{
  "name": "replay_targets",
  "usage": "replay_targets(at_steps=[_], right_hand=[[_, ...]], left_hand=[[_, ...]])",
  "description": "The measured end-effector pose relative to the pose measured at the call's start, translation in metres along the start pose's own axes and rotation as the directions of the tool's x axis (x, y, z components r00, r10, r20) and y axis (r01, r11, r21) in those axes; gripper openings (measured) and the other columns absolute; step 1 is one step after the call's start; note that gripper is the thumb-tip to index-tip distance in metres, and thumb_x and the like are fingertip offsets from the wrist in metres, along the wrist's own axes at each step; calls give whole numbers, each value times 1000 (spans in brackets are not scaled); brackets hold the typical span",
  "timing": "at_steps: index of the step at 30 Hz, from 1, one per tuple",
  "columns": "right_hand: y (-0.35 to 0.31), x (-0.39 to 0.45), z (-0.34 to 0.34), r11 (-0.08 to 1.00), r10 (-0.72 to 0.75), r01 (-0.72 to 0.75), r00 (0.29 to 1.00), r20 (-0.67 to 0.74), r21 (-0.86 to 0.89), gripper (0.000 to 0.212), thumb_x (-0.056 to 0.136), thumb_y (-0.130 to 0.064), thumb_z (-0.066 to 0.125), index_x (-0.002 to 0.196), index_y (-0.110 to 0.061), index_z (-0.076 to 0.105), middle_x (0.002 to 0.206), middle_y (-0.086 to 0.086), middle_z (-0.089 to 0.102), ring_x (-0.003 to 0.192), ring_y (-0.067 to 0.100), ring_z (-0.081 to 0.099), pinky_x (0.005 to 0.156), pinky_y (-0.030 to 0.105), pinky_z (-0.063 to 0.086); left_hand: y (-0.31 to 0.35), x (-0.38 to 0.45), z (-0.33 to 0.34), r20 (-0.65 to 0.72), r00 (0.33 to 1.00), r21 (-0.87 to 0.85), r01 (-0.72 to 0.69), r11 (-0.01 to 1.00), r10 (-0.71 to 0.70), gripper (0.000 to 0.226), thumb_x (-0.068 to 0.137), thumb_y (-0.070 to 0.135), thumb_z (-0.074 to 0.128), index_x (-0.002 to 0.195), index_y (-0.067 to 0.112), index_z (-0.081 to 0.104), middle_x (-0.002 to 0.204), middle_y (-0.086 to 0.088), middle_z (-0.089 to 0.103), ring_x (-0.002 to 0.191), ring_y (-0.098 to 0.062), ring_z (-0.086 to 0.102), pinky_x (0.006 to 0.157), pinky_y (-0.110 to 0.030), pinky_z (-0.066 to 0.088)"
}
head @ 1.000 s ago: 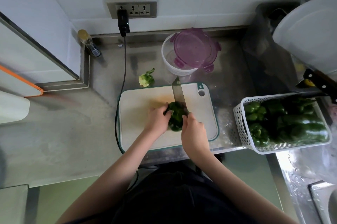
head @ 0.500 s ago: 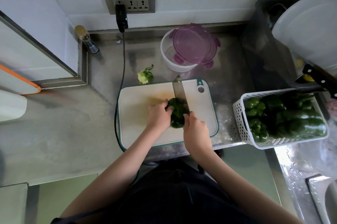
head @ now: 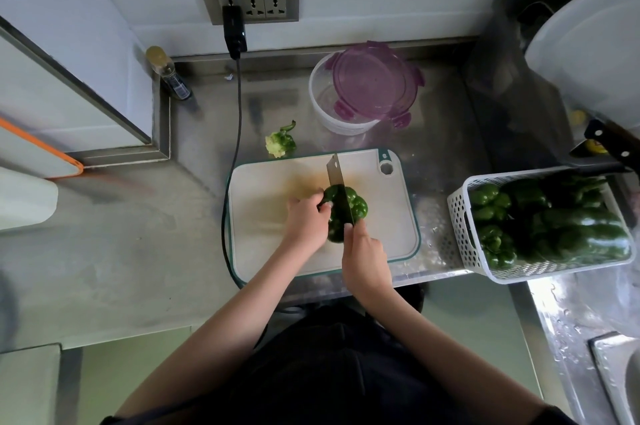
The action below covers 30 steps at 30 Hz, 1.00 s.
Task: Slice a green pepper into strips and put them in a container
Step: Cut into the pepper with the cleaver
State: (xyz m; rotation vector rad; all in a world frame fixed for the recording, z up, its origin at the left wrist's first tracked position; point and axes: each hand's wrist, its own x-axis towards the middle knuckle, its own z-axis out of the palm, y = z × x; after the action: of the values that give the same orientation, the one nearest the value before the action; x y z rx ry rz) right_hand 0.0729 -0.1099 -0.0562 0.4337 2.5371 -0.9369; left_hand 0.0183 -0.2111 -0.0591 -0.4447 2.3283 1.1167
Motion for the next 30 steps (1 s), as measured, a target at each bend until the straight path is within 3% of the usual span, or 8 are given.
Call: replay_targets(at_steps=[3, 5, 8, 11, 17, 19, 25, 30], right_hand=[[16, -7, 1, 978, 87, -90, 996, 22, 187, 37, 96, -51, 32, 86, -16, 36, 73, 9, 58, 66, 31, 60, 63, 47, 52], [25, -11, 2, 968, 139, -150, 988, 67, 202, 46, 90, -63, 30, 86, -19, 43, 76, 10, 61, 69, 29, 61, 65, 45, 53], [25, -12, 3, 972, 135, -150, 987, 93, 179, 55, 95, -58, 23, 72, -15, 48, 66, 4, 54, 63, 21, 54, 57, 32, 42], [22, -12, 8, 983, 127, -132, 991, 50, 129, 58, 97, -54, 21, 63, -14, 44, 59, 1, 46, 57, 16, 46, 54, 32, 33], [24, -8, 17, 974, 181, -183, 983, 26, 133, 59, 97, -56, 22, 58, -14, 38, 60, 4, 46, 56, 19, 45, 50, 32, 31], [24, -3, 21, 971, 204, -206, 978, 31, 124, 60, 95, -59, 22, 59, -15, 41, 65, 8, 52, 62, 25, 52, 54, 33, 36], [24, 2, 27, 973, 210, -208, 978, -6, 100, 62, 92, -64, 19, 62, -17, 47, 79, 14, 61, 76, 32, 60, 69, 40, 49], [22, 0, 31, 980, 197, -197, 980, 12, 28, 68, 93, -63, 19, 89, -8, 59, 94, 15, 61, 88, 33, 59, 78, 43, 50]], left_hand=[[-1, -2, 0, -5, 1000, -29, 4, 1000, -4, 43, 101, 31, 38, 143, 21, 39, 134, -17, 39, 113, -27, 49, 92, -28, 39], [-1, -2, 1, -5, 1000, -46, -2, 999, 2, 44, 101, 31, 38, 143, 20, 39, 135, -16, 40, 113, -23, 46, 87, -25, 38], [-2, -1, 1, -6, 1000, -59, -1, 998, 1, 44, 100, 32, 38, 143, 20, 40, 135, -15, 41, 113, -20, 45, 85, -22, 36], [-2, -2, 2, -9, 1000, -56, 11, 998, -11, 44, 100, 33, 39, 142, 20, 41, 133, -15, 41, 116, -23, 46, 91, -26, 38], [-5, 0, 4, -18, 1000, -41, -16, 999, 15, 44, 100, 32, 38, 142, 20, 41, 131, -14, 41, 95, -16, 44, 87, -24, 36], [-6, 0, 3, -19, 1000, -37, -25, 999, 24, 44, 100, 32, 39, 142, 19, 41, 130, -15, 42, 91, -16, 46, 85, -23, 36], [-4, 1, 3, -3, 1000, -20, -2, 1000, 2, 46, 100, 34, 39, 142, 16, 39, 132, -17, 39, 111, -28, 51, 96, -31, 39], [6, 4, 1, 59, 996, 69, 62, 996, -66, 73, 90, 52, 51, 142, 6, 31, 139, -17, 32, 121, -33, 45, 94, -36, 39]])
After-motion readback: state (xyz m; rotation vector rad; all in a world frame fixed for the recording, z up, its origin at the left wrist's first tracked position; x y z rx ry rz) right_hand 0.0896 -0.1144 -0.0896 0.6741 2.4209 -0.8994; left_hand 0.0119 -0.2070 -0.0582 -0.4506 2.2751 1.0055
